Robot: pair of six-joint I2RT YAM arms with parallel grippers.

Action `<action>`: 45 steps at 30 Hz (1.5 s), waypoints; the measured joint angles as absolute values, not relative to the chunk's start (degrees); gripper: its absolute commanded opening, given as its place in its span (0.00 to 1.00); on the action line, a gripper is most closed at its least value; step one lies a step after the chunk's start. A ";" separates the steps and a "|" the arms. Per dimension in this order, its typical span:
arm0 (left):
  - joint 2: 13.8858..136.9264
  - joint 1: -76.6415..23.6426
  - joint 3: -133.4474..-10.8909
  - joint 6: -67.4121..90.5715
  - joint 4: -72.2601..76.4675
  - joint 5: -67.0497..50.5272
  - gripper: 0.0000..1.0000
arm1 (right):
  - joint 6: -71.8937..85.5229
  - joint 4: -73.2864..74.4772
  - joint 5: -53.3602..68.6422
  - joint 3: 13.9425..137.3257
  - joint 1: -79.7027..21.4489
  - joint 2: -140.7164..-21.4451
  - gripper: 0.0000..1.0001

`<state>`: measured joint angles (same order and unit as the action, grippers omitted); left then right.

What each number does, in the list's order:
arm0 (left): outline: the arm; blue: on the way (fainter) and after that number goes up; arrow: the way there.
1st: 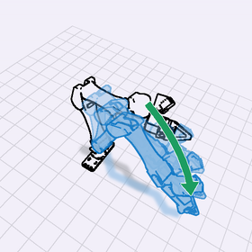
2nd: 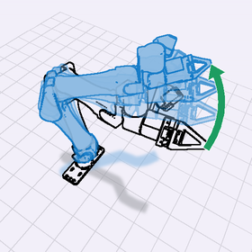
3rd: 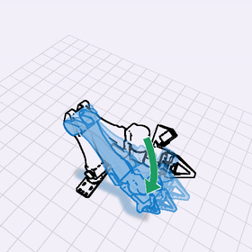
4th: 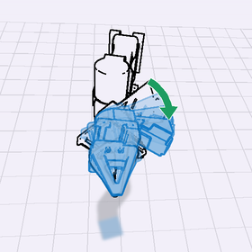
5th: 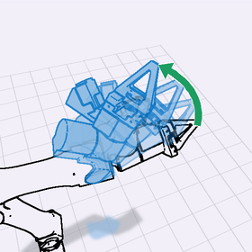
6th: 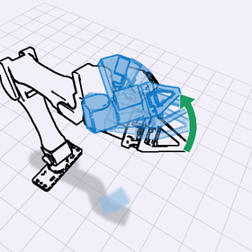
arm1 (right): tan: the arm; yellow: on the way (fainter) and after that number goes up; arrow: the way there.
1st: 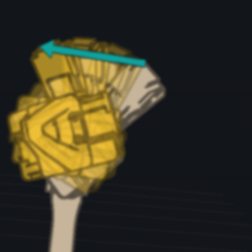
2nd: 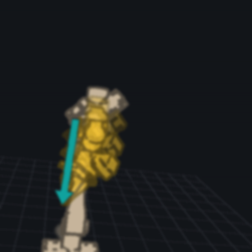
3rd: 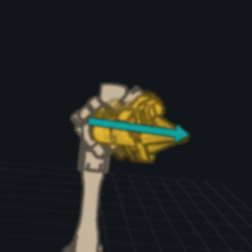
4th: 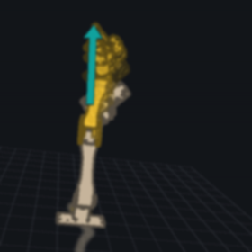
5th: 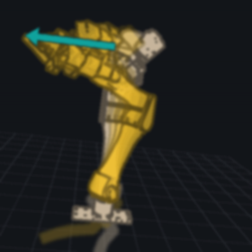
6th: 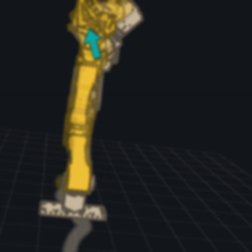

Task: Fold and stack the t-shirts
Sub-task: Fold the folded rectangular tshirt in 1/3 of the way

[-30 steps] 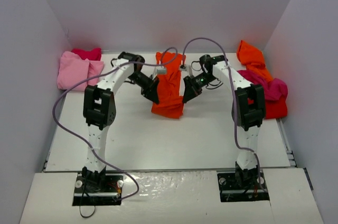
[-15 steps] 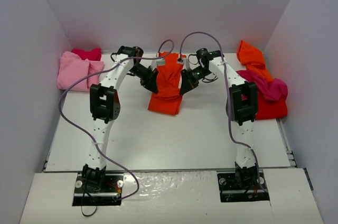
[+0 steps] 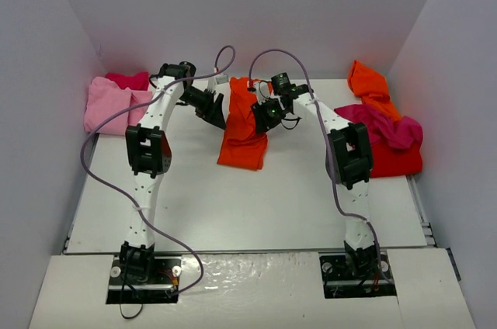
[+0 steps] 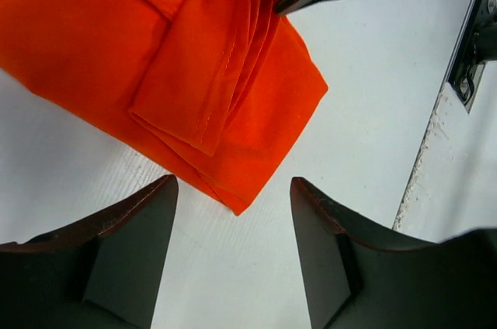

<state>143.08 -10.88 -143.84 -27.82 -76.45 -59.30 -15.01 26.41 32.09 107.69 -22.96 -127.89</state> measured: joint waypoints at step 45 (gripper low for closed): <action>129.08 -8.76 -128.84 -28.57 -76.47 -61.59 0.03 | -21.18 25.66 18.71 104.57 -37.18 -127.71 0.00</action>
<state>129.08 -8.76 -128.84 -28.57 -76.47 -61.59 -21.18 25.66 18.71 104.57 -37.18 -127.71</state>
